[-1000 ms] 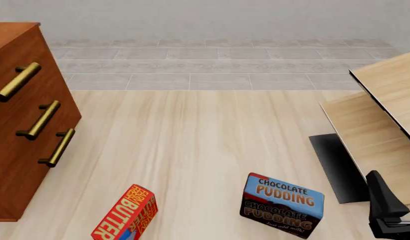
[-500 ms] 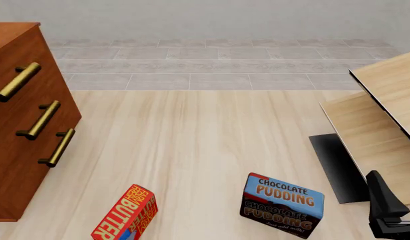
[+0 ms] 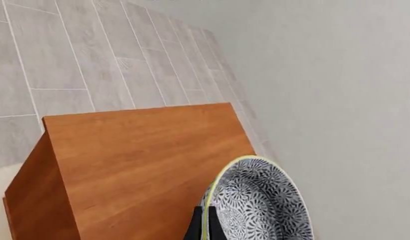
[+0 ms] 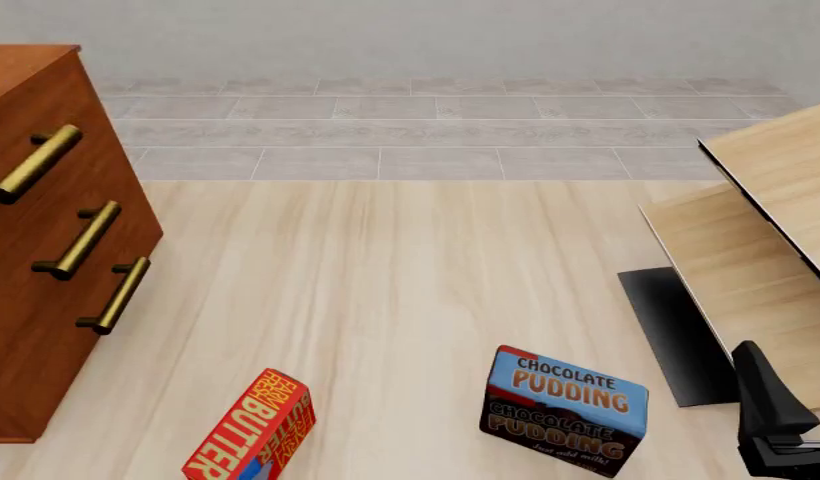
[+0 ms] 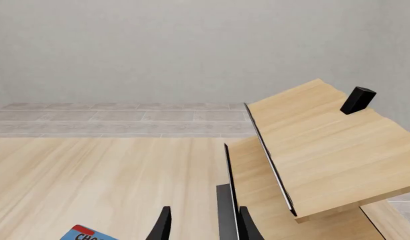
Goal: Close the top drawer of the cabinet and put the bowl on top of it.
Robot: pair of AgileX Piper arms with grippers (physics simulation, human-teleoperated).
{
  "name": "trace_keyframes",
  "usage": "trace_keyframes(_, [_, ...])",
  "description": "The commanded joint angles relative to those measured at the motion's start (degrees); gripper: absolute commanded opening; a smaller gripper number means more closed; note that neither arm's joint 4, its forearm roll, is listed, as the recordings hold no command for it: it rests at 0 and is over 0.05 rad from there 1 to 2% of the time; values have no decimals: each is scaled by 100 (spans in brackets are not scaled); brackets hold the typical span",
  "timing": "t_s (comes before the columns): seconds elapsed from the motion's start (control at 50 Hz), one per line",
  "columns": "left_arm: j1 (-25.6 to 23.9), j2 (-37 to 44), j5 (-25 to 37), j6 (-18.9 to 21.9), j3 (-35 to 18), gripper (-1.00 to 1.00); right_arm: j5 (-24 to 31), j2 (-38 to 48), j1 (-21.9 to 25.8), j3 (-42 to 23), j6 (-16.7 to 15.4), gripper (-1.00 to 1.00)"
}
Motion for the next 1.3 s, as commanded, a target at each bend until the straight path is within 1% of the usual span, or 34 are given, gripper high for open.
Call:
trace_keyframes(0.02, [-68, 231, -30, 189, 114, -100, 12, -13, 1, -1, -1, 100])
trace_keyframes(0.1, [3, 294, -28, 293, 60, -100, 12, -13, 0, -1, 0, 100])
trace_keyframes(0.12, [3, 295, -9, 337, 37, 100, 12, -13, -1, -1, -1, 100])
trace_keyframes(0.18, [-31, 265, 30, 340, 73, 100, 12, -13, 0, -1, 1, 100])
trace_keyframes(0.48, [-67, 93, 261, 342, -86, 100, 12, -13, 0, -1, 0, 100])
trace_keyframes(0.74, [-416, -541, 805, 223, -372, 100, 11, -15, 0, -1, 0, 100])
trace_keyframes(0.88, [-529, -895, 989, 192, -350, 100, 11, -14, 1, -1, 0, 100])
trace_keyframes(1.1, [-587, -1299, 1197, 191, -387, 100, 12, -12, -1, -1, 1, 100])
trace_keyframes(1.3, [-540, -1543, 1275, 155, -396, 100, 12, -13, -1, -1, -1, 100])
